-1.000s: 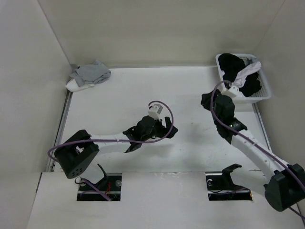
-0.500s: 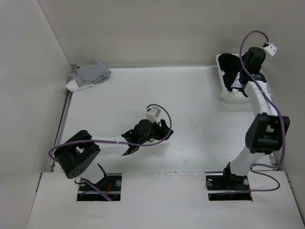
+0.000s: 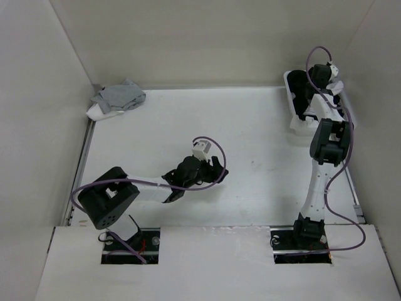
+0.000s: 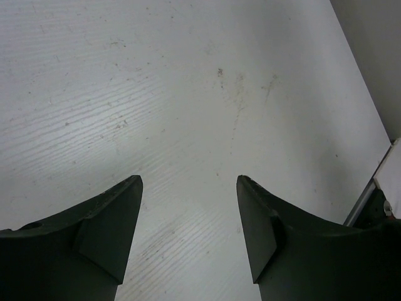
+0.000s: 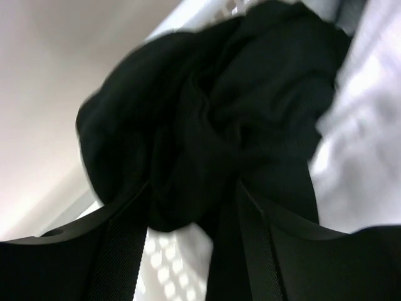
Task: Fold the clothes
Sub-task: Grab the tank top from the pile, then move the tank top to the center of the board
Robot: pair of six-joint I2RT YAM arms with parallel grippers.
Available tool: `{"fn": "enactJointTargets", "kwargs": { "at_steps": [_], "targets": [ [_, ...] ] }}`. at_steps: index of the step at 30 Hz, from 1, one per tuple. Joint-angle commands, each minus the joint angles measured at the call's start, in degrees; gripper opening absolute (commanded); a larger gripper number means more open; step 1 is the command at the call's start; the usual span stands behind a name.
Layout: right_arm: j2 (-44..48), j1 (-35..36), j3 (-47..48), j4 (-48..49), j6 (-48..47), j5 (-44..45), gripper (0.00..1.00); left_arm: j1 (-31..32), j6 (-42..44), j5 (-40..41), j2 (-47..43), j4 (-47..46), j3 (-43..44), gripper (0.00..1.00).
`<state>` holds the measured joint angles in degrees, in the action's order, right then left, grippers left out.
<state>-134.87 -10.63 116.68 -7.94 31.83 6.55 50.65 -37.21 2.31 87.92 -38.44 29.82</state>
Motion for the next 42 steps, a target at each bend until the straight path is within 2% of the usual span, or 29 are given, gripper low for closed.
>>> {"fn": "enactJointTargets", "kwargs": {
  "at_steps": [1, 5, 7, 9, 10, 11, 12, 14, 15, 18, 22, 25, 26, 28, 30, 33, 37, 41, 42],
  "targets": [
    [-3.37, -0.75, 10.29, -2.41, 1.74, 0.83, 0.59, -0.42, 0.82, -1.25, 1.46, -5.24, -0.12, 0.61],
    [-6.89, -0.66, 15.32, -4.36, 2.09, 3.03, 0.56, -1.13, 0.39, -1.43, 2.43, -5.95, 0.15, 0.6],
    [-7.86, -0.75, 16.64, -4.71, 2.18, 2.77, 0.41, -1.22, 0.21, -1.51, 2.78, -6.47, 0.15, 0.6],
    [-6.91, -0.84, 14.99, -4.19, 2.96, 2.77, 0.14, -1.3, 0.21, -1.51, 3.13, -6.74, 0.06, 0.6],
    [-3.85, -0.84, 10.89, -1.66, 4.01, 2.34, 0.03, -1.39, 0.21, -1.51, 3.22, -6.74, 0.15, 0.6],
    [-0.87, -0.75, 6.58, 2.02, 4.37, 1.55, 0.0, -1.57, 0.12, -1.51, 3.22, -6.74, 0.15, 0.6],
    [2.04, -0.58, 2.89, 5.54, 4.64, 1.1, 0.0, -1.66, 0.03, -1.51, 3.22, -6.74, 0.15, 0.6],
    [14.13, -0.49, -9.83, 17.38, 5.95, -0.39, 0.0, -1.74, -0.14, -1.6, 2.79, -6.74, 0.23, 0.6],
    [15.24, -0.4, -10.94, 18.13, 6.13, -0.48, 0.0, -1.83, -0.23, -1.6, 2.35, -6.65, 0.23, 0.6],
    [29.18, 1.88, -20.15, 23.31, 6.49, -1.62, 0.0, -2.09, -0.76, -1.34, -0.63, -6.04, -0.46, 0.6],
    [50.78, 9.07, -33.5, 28.67, 4.21, -3.55, 0.0, -3.5, -2.77, 0.67, -8.36, -3.85, -2.31, 0.59],
    [62.58, 15.83, -39.06, 27.99, 2.63, -4.26, 0.0, -5.87, -4.62, 4.45, -15.12, 0.27, -3.45, 0.59],
    [63.84, 16.73, -39.51, 27.81, 2.36, -4.26, 0.0, -6.66, -5.15, 5.42, -17.15, 1.68, -3.72, 0.59],
    [74.0, 26.19, -41.88, 24.92, -0.79, -3.74, 0.01, -10.25, -7.16, 7.79, -24.42, 8.51, -4.42, 0.6],
    [78.68, 32.61, -41.45, 22.46, -3.08, -2.95, 0.02, -12.1, -8.13, 8.68, -28.04, 11.87, -4.86, 0.6],
    [81.95, 39.92, -41.27, 19.38, -3.89, -1.72, 0.03, -16.41, -9.02, 9.21, -35.6, 17.59, -6.09, 0.6],
    [81.61, 45.04, -47.24, 19.54, -0.73, -1.98, 0.05, -22.22, -9.46, 8.68, -42.21, 23.05, -6.97, 0.61],
    [72.31, 46.1, -57.7, 24.82, 6.47, -2.24, 0.06, -27.23, -8.76, 7.1, -44.94, 27.45, -7.24, 0.61],
    [65.59, 45.92, -59.27, 27.08, 9.53, -3.2, 0.06, -29.23, -8.58, 5.97, -44.77, 28.23, -7.58, 0.61]
  ]
}}
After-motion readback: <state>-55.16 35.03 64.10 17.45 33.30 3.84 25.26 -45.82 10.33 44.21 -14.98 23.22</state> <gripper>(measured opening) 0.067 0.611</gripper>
